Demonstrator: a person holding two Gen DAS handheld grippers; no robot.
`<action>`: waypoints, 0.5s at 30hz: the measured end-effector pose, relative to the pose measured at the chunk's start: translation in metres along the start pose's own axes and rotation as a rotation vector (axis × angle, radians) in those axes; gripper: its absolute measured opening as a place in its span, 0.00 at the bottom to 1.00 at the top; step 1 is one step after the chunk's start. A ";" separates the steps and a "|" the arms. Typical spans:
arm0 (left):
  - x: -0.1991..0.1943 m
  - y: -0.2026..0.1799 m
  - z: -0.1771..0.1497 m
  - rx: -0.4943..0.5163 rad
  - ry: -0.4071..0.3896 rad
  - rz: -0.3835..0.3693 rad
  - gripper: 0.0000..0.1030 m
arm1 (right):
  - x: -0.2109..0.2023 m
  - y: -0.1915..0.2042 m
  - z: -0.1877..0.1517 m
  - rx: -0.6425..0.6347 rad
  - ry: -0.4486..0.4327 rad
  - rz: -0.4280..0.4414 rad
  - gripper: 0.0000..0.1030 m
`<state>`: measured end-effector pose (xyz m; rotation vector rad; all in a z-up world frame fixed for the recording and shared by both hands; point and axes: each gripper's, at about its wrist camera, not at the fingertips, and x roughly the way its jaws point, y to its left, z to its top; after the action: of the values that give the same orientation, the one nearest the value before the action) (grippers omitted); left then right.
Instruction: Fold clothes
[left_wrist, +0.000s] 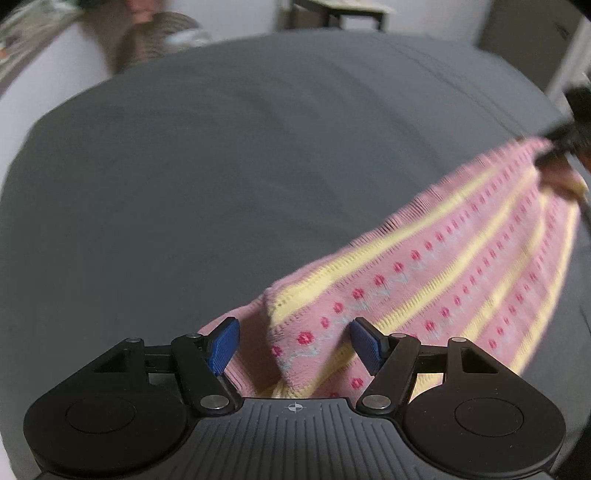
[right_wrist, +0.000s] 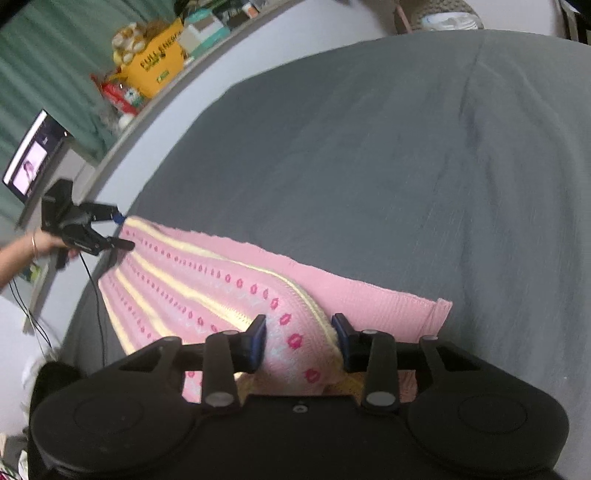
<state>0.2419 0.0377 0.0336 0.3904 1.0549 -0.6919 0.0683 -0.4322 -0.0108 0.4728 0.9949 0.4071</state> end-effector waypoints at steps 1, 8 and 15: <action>-0.003 -0.001 -0.003 -0.026 -0.019 0.020 0.66 | 0.001 0.001 -0.002 0.005 -0.014 -0.004 0.32; -0.038 -0.040 -0.033 -0.153 -0.183 0.209 0.66 | 0.001 0.010 -0.013 0.045 -0.096 -0.038 0.25; -0.079 -0.100 -0.049 -0.101 -0.358 0.532 0.66 | 0.008 0.011 -0.014 0.093 -0.121 -0.075 0.29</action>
<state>0.1168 0.0204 0.0842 0.4183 0.6031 -0.2165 0.0589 -0.4160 -0.0166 0.5365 0.9136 0.2621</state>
